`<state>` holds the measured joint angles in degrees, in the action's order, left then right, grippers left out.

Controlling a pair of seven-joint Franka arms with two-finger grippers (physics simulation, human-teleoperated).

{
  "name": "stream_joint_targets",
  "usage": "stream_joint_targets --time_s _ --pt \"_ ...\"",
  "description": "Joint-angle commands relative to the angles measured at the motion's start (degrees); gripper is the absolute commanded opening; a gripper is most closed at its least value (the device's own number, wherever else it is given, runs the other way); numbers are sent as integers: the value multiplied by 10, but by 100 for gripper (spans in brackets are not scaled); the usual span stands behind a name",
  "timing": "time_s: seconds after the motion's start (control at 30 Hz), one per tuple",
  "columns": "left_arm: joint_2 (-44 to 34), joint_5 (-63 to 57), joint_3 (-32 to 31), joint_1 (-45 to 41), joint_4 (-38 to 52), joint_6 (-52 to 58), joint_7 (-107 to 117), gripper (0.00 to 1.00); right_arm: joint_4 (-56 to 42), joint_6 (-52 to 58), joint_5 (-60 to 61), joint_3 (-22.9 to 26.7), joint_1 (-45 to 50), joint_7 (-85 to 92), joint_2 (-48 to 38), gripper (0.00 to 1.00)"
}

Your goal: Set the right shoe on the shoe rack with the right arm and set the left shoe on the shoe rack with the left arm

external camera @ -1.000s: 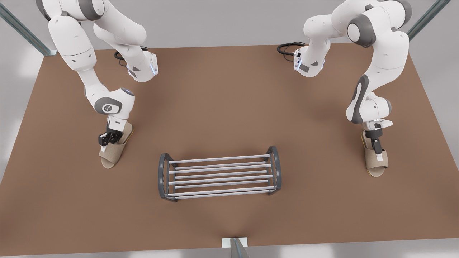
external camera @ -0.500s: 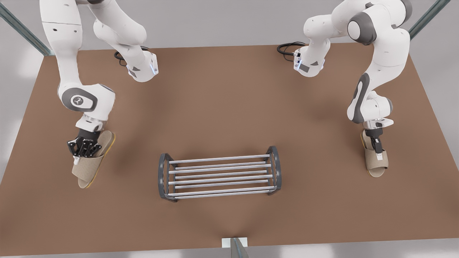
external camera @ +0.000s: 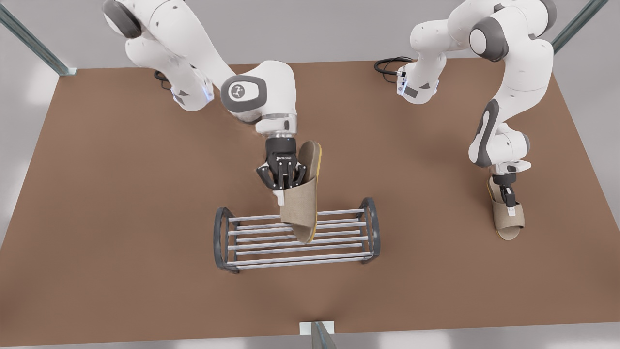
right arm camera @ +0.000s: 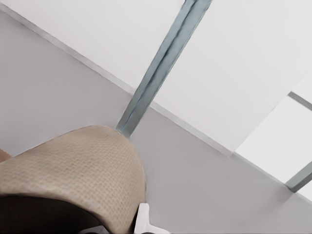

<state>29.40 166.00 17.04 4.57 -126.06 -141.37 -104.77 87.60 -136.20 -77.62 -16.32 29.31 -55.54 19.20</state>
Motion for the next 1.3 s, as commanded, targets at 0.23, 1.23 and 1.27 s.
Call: stream_joint_targets --time_s 0.23,1.23,1.27 --pt "9 27 -4 0 1 64 4 53 -9 202 -96 5 58 340 100 21" --pt "-190 27 -321 -24 198 -566 209 21 250 -206 -262 168 42 201 -42 100" --pt "-190 46 -322 -24 223 -590 210 21 275 -209 -179 129 -2 220 -90 100"
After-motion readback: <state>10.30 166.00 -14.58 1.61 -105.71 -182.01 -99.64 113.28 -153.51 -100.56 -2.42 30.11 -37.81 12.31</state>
